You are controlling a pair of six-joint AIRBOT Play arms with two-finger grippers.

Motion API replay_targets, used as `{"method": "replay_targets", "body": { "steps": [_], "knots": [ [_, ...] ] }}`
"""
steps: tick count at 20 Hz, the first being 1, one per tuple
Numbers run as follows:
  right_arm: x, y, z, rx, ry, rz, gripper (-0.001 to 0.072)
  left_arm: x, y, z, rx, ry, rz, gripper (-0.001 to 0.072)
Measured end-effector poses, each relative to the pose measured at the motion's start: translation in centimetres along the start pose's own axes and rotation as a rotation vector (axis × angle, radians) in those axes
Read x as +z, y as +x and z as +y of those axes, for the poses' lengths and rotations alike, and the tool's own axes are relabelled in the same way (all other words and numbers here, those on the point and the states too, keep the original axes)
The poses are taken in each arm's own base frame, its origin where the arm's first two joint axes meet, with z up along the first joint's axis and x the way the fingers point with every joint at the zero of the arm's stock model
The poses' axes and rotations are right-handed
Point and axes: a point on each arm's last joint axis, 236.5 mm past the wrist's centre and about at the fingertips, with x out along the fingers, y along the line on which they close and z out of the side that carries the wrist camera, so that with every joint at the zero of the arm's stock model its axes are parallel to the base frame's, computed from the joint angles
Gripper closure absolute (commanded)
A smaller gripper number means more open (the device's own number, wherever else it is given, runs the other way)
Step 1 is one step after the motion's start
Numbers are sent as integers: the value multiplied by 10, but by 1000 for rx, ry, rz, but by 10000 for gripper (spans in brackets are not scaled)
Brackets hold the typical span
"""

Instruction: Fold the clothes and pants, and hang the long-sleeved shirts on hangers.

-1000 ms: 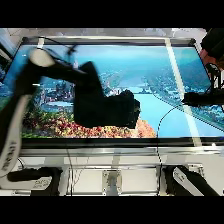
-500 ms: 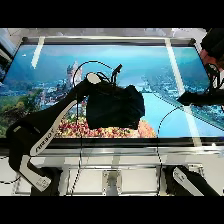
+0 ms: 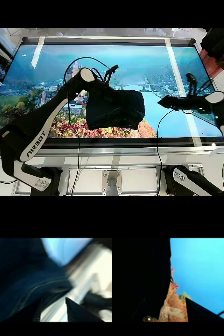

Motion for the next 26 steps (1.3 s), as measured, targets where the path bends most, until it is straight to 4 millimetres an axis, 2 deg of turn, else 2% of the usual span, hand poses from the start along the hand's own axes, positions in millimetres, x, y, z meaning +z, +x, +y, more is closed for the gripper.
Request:
{"method": "replay_targets", "body": {
  "steps": [1, 2, 5, 6, 7, 11, 14, 16, 18, 20, 21, 22, 26],
  "knots": [
    [1, 10, 7, 19, -1, 0, 147, -10, 8, 10, 57, 7, 29, 480],
    [1, 19, 12, 31, -4, 2, 146, -18, 17, 19, 106, 15, 49, 510],
    [2, 40, 25, 50, -16, 1, 145, -52, 46, 28, 189, 51, 142, 513],
    [4, 44, 26, 49, -18, -10, 145, -63, 56, 26, 202, 73, 168, 545],
    [7, 47, 27, 45, -20, -20, 145, -76, 66, 20, 209, 93, 200, 582],
    [11, 56, 24, 29, -22, -37, 130, -121, 95, -12, 212, 202, 293, 580],
    [3, 69, 14, 13, -13, 2, 122, -146, 101, -43, 190, 282, 321, 581],
    [-8, 82, 8, 9, -9, 48, 122, -151, 93, -66, 166, 331, 300, 581],
    [-19, 96, 9, 18, -19, 100, 123, -147, 74, -84, 158, 361, 249, 581],
    [-29, 112, 20, 32, -48, 145, 139, -132, 49, -89, 196, 368, 173, 580],
    [-33, 120, 26, 42, -66, 168, 171, -122, 35, -87, 227, 366, 129, 581],
    [-36, 128, 33, 51, -84, 186, 173, -111, 20, -83, 266, 359, 79, 581],
    [-41, 151, 53, 69, -107, 231, 535, -62, -30, -49, 446, 303, -120, 581]
  ]
}}
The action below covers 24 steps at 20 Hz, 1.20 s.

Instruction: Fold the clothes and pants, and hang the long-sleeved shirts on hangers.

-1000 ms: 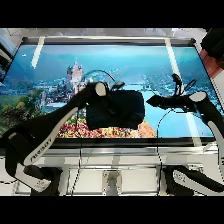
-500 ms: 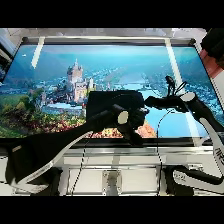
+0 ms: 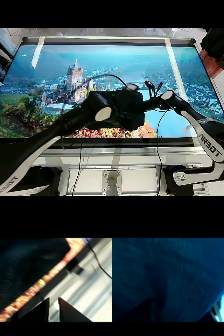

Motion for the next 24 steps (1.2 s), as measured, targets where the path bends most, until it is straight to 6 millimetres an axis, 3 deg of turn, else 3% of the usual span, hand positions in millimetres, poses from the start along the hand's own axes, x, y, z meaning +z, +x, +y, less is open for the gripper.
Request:
{"method": "replay_targets", "body": {
  "steps": [2, 4, 7, 10, 15, 18, 20, 24],
  "knots": [
    [3, 4, 4, 6, -1, 6, 657, 17, 9, 21, 53, -45, -56, 607],
    [5, 5, 4, 7, -1, 11, 711, 23, 34, 34, 85, -67, -61, 698],
    [7, 2, -4, -3, 13, 14, 709, 16, 82, 52, 130, -86, -14, 697],
    [12, -8, -27, -39, 51, 0, 709, 1, 114, 47, 121, -96, 41, 697],
    [21, -45, -102, -138, 180, -62, 709, -28, 147, 20, 95, -64, 119, 698],
    [20, -81, -162, -211, 285, -119, 709, -43, 159, 4, 73, -55, 156, 698],
    [13, -112, -205, -275, 340, -146, 709, -44, 160, -1, 65, -49, 155, 698],
    [-22, -202, -302, -468, 477, -194, 707, -36, 153, 2, 59, -66, 136, 698]
  ]
}}
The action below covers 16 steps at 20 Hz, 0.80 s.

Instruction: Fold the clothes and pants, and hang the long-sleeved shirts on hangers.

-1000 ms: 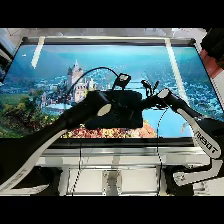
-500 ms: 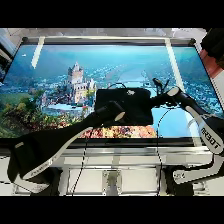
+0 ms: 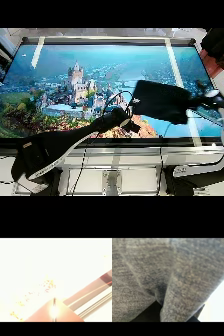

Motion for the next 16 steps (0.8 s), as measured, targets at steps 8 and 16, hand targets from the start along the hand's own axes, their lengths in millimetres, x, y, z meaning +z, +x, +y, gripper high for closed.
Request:
{"method": "replay_targets", "body": {
  "steps": [8, 16],
  "knots": [
    [-47, -101, -217, -205, 461, -89, 362, 19, -25, 98, 133, -128, 13, 698],
    [-21, -208, -217, -189, 537, -399, 382, 22, -42, 196, 246, -260, 33, 698]
  ]
}}
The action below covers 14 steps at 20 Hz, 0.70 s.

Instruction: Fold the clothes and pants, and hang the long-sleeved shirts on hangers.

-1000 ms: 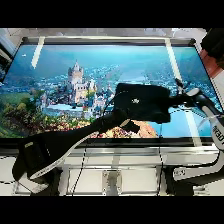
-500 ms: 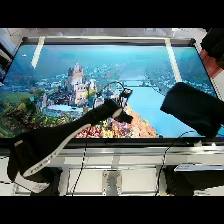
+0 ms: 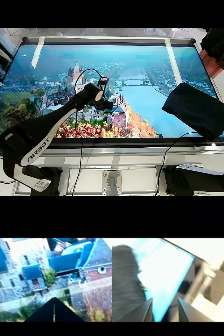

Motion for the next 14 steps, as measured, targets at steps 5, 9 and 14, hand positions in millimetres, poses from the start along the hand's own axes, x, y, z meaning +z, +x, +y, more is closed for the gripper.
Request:
{"method": "replay_targets", "body": {
  "steps": [5, 9, 14],
  "knots": [
    [-36, -50, 192, 320, -332, 21, 710, 0, 0, 23, 49, -9, 16, 698],
    [-152, -89, 314, 539, -670, 233, 709, -13, -1, 33, 81, -12, 73, 698],
    [-307, -101, 350, 516, -1055, 513, 709, -22, -1, 39, 102, -13, 115, 698]
  ]
}}
